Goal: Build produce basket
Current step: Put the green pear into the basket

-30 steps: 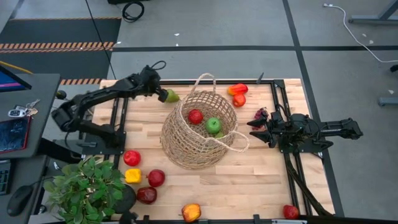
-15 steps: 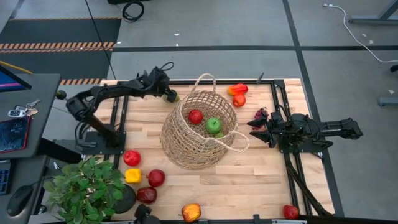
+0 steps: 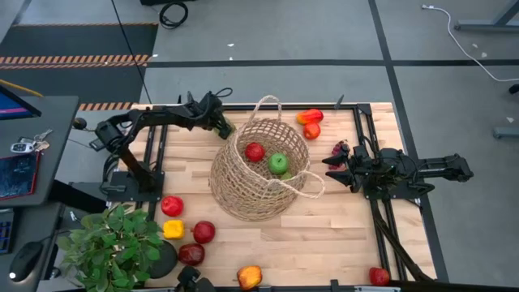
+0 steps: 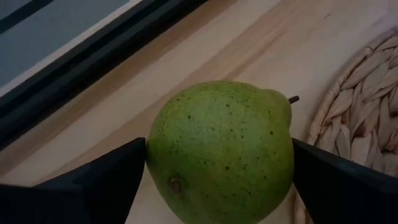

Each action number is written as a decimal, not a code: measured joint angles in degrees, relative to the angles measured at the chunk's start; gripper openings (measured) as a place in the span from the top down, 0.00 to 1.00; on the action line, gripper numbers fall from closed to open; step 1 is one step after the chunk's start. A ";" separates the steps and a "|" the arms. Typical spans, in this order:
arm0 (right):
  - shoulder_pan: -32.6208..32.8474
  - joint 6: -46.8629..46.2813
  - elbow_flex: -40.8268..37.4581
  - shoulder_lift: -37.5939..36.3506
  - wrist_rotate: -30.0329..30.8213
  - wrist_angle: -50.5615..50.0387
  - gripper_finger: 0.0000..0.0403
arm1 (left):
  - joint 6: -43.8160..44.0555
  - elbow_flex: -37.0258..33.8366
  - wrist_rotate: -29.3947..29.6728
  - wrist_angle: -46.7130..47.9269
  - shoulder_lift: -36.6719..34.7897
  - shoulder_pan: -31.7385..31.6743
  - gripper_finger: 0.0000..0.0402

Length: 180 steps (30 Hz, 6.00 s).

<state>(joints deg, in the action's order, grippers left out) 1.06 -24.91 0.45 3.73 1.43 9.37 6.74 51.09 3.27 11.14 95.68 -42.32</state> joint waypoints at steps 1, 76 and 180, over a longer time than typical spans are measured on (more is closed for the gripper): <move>0.00 0.00 0.00 0.00 0.00 0.00 0.29 | -0.34 0.00 0.05 0.02 0.00 -0.01 0.08; -0.02 0.00 0.00 0.00 0.00 0.00 0.29 | -106.27 16.15 -11.94 -7.04 -26.34 28.85 0.14; -0.01 0.00 0.00 0.01 0.00 0.00 0.29 | -70.39 16.20 20.04 -15.57 1.46 38.07 0.09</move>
<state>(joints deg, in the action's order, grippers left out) 1.05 -24.91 0.45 3.74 1.43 9.37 -63.65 67.29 23.31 -4.43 97.14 -4.25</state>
